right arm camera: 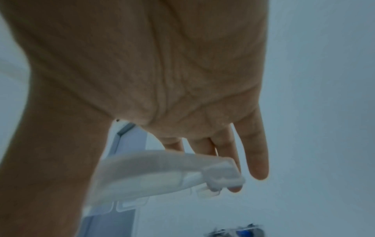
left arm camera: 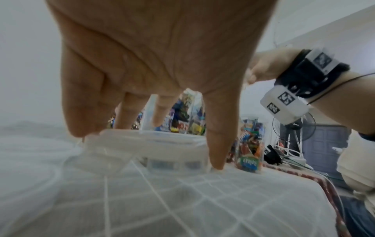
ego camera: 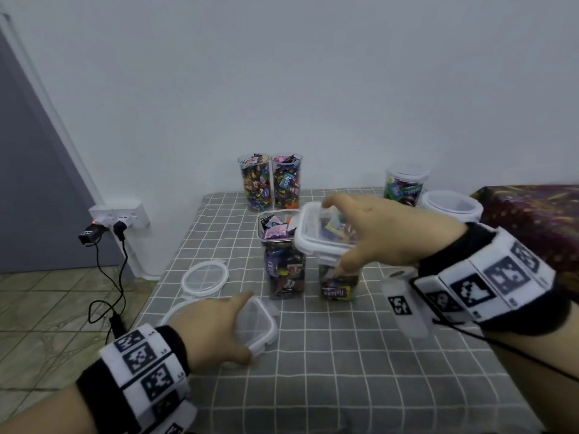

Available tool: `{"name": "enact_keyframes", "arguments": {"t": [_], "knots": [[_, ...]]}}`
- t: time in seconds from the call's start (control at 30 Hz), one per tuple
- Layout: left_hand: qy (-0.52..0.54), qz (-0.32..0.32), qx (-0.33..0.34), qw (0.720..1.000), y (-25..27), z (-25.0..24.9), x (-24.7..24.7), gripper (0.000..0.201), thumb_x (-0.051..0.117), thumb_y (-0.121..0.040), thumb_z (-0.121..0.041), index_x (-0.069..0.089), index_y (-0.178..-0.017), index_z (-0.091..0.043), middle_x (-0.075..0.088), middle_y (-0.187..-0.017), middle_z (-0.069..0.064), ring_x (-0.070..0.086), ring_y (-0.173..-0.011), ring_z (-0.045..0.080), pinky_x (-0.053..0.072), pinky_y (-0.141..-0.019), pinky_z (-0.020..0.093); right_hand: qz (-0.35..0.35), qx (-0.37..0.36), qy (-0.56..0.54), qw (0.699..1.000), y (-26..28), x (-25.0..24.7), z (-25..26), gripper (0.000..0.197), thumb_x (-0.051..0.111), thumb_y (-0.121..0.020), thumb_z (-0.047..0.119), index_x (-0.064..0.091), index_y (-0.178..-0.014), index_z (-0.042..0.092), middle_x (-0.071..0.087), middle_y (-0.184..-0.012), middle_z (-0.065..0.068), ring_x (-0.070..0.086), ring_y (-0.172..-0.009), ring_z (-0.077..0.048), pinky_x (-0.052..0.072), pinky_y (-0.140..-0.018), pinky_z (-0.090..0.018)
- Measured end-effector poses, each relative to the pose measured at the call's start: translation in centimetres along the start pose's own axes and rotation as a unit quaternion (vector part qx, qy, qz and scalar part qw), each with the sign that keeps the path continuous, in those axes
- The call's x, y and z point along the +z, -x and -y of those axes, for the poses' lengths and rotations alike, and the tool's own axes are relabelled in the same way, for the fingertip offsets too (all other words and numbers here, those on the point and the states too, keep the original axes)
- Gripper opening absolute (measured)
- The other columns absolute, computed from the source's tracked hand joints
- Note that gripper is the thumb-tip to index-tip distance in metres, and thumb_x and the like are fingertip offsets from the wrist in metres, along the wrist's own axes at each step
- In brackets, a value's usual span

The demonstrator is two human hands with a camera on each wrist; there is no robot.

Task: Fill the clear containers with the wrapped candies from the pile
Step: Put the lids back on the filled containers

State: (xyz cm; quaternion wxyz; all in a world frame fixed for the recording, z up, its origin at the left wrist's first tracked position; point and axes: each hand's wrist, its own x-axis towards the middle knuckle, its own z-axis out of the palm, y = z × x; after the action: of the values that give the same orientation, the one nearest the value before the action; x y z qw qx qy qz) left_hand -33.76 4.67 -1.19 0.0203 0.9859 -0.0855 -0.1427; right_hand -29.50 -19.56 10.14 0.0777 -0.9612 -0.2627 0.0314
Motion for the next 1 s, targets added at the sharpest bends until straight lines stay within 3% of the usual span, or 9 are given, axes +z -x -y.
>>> {"name": "enact_keyframes", "arguments": {"t": [0.13, 0.23, 0.6, 0.7, 0.87, 1.0], "knots": [[-0.011, -0.025, 0.004, 1.000, -0.2, 1.0, -1.9, 0.100, 0.066, -0.071, -0.059, 0.007, -0.148, -0.036, 0.043, -0.144, -0.005, 0.050, -0.120, 0.015, 0.042, -0.090, 0.025, 0.014, 0.053, 0.042, 0.998, -1.9, -0.2, -2.3, 0.094, 0.078, -0.068, 0.042, 0.023, -0.141, 0.020, 0.042, -0.137, -0.005, 0.039, -0.120, -0.023, 0.038, -0.100, -0.040], [-0.019, -0.033, 0.001, 0.999, -0.4, 1.8, -2.9, 0.099, 0.066, -0.070, -0.061, 0.008, -0.147, -0.037, 0.041, -0.146, -0.006, 0.049, -0.122, 0.015, 0.042, -0.090, 0.026, 0.033, 0.077, 0.051, 0.995, -3.1, 0.2, -3.2, 0.095, 0.080, -0.067, 0.042, 0.024, -0.140, 0.018, 0.042, -0.139, -0.007, 0.039, -0.124, -0.025, 0.039, -0.102, -0.044], [-0.009, 0.037, 0.015, 0.999, -1.0, 1.5, -2.1, 0.094, 0.070, -0.070, -0.055, 0.015, -0.145, -0.040, 0.042, -0.143, -0.007, 0.049, -0.119, 0.013, 0.040, -0.092, 0.024, 0.101, 0.096, 0.026, 0.990, -4.8, 0.6, -4.0, 0.092, 0.077, -0.074, 0.031, 0.018, -0.143, 0.020, 0.041, -0.142, -0.006, 0.046, -0.108, -0.022, 0.043, -0.093, -0.038], [-0.008, 0.042, 0.026, 0.999, -1.2, 1.3, -1.9, 0.091, 0.070, -0.071, -0.053, 0.017, -0.144, -0.039, 0.041, -0.143, -0.008, 0.048, -0.119, 0.013, 0.038, -0.091, 0.022, 0.107, 0.092, 0.024, 0.990, -4.8, 1.3, -4.2, 0.097, 0.078, -0.072, 0.028, 0.015, -0.145, 0.019, 0.035, -0.145, -0.006, 0.042, -0.120, -0.024, 0.040, -0.101, -0.040], [-0.003, 0.030, 0.012, 0.999, -1.6, 2.2, -2.8, 0.092, 0.070, -0.072, -0.052, 0.015, -0.145, -0.041, 0.042, -0.143, -0.008, 0.048, -0.118, 0.012, 0.039, -0.090, 0.022, 0.115, 0.080, -0.039, 0.989, -4.3, 1.1, -4.7, 0.094, 0.070, -0.077, 0.045, 0.012, -0.147, 0.020, 0.028, -0.149, -0.004, 0.036, -0.128, -0.021, 0.035, -0.105, -0.038], [-0.009, -0.028, -0.042, 0.999, -1.7, 4.0, -5.4, 0.095, 0.069, -0.071, -0.055, 0.014, -0.146, -0.039, 0.051, -0.136, -0.007, 0.054, -0.109, 0.012, 0.043, -0.086, 0.023, 0.075, 0.066, -0.063, 0.993, -4.3, 1.3, -4.6, 0.078, 0.060, -0.083, 0.053, 0.023, -0.143, 0.021, 0.035, -0.145, -0.004, 0.041, -0.117, -0.016, 0.034, -0.097, -0.029]]}}
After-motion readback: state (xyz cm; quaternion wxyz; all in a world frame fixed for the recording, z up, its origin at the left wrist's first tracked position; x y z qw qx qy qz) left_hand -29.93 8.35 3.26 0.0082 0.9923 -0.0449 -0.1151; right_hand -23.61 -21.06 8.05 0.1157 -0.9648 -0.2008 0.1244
